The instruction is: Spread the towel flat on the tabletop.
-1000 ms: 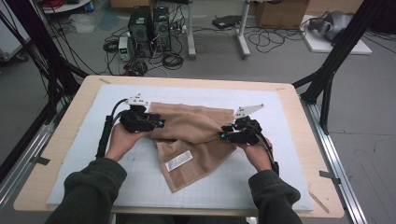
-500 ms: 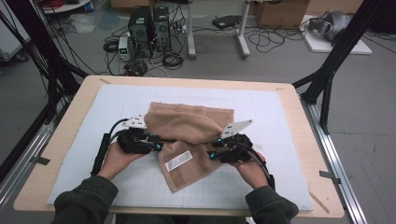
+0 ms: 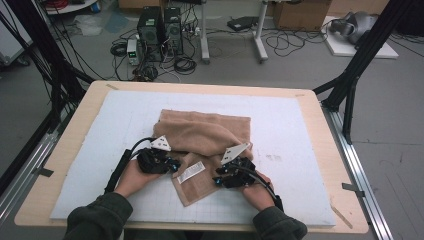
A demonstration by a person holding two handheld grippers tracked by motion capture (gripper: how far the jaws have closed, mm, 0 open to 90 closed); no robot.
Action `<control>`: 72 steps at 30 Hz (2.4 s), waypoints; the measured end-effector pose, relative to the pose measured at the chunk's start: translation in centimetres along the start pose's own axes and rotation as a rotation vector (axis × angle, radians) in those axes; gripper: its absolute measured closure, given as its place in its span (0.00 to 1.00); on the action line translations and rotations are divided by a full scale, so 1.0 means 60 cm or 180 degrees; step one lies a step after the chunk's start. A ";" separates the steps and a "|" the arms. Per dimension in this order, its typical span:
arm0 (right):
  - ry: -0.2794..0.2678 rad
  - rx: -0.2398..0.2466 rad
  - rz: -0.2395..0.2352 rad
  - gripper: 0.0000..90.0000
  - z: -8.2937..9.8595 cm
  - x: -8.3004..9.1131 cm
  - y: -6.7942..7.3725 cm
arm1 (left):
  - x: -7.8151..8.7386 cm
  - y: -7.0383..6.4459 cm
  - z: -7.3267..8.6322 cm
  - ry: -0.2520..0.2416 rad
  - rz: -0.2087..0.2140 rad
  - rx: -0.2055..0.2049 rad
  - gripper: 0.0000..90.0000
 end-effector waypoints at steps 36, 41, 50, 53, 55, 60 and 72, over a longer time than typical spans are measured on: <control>-0.0095 0.0257 -0.0225 0.69 0.007 0.032 0.034 | -0.002 -0.003 -0.011 -0.0222 -0.0435 0.0181 0.85; 0.0042 0.0329 -0.0312 0.67 -0.013 -0.008 0.048 | 0.008 -0.003 -0.017 -0.0306 -0.0424 0.0177 0.96; 0.0012 0.0377 -0.0499 0.96 -0.006 -0.010 0.047 | 0.055 0.002 -0.040 -0.0711 -0.0394 0.0313 0.96; 0.0030 0.0406 -0.0585 0.97 -0.001 -0.004 0.049 | 0.071 0.003 -0.050 -0.0804 -0.0415 0.0315 0.96; 0.0063 0.0459 -0.0657 0.97 0.007 0.003 0.053 | 0.078 0.005 -0.057 -0.0828 -0.0435 0.0321 0.96; 0.0105 0.0560 -0.0809 0.97 0.035 0.030 0.067 | 0.084 0.014 -0.074 -0.0866 -0.0536 0.0320 0.96; -0.0149 0.0496 -0.0838 0.81 0.075 0.096 0.062 | 0.029 0.051 -0.079 -0.0597 -0.0527 0.0583 0.94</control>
Point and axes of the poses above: each handheld gripper's, and its own axes: x roughly backward along the jaws, z roughly out of its underside, y roughly to its left, the point moved 3 cm from there along -x, roughly forward along the jaws, and after that the axes turned 3 degrees about y, right-handed, at the moved point
